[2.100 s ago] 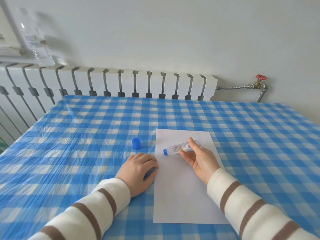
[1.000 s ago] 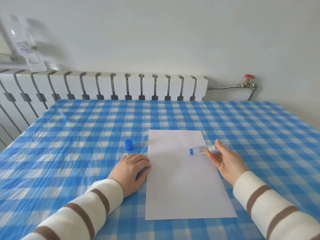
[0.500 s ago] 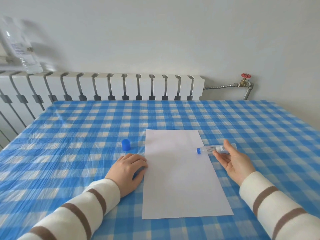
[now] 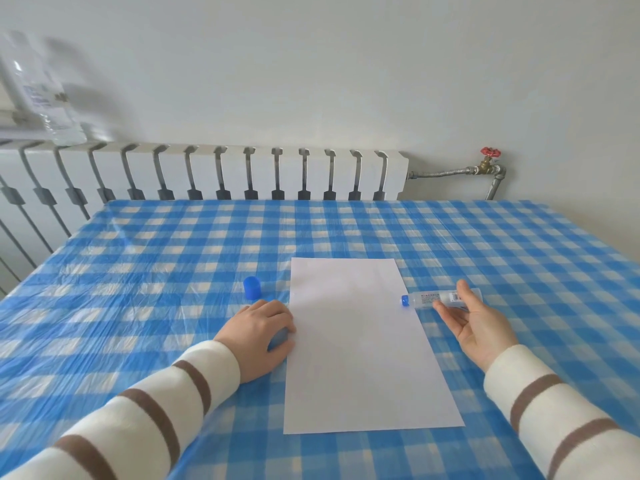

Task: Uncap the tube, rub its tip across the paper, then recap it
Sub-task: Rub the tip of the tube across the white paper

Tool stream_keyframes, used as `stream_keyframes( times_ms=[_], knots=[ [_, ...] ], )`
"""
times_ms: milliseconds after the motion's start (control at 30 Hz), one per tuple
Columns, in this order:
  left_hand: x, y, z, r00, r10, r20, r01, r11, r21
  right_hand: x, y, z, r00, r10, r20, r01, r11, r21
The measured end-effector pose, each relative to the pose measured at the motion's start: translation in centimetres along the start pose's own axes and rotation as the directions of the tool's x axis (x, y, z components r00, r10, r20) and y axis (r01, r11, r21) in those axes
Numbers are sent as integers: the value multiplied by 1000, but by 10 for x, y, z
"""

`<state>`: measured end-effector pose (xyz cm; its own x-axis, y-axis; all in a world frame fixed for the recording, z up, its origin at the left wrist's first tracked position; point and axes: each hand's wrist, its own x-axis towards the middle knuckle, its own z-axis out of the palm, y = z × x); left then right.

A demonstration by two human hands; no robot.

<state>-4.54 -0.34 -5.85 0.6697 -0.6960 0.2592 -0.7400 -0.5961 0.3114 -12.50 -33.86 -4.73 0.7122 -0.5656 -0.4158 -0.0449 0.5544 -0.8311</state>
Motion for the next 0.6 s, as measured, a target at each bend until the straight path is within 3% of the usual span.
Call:
stream_keyframes(
  times_ms=[200,600],
  knots=[
    [-1,1,-1,995,-18,103,10,997,73,-5,-1,5,1000,10,1,-10,999,47],
    [-24,15,0,989,82,-119,-68,991,119,-44,36,67,970,75,231,-97,991,88]
  ],
)
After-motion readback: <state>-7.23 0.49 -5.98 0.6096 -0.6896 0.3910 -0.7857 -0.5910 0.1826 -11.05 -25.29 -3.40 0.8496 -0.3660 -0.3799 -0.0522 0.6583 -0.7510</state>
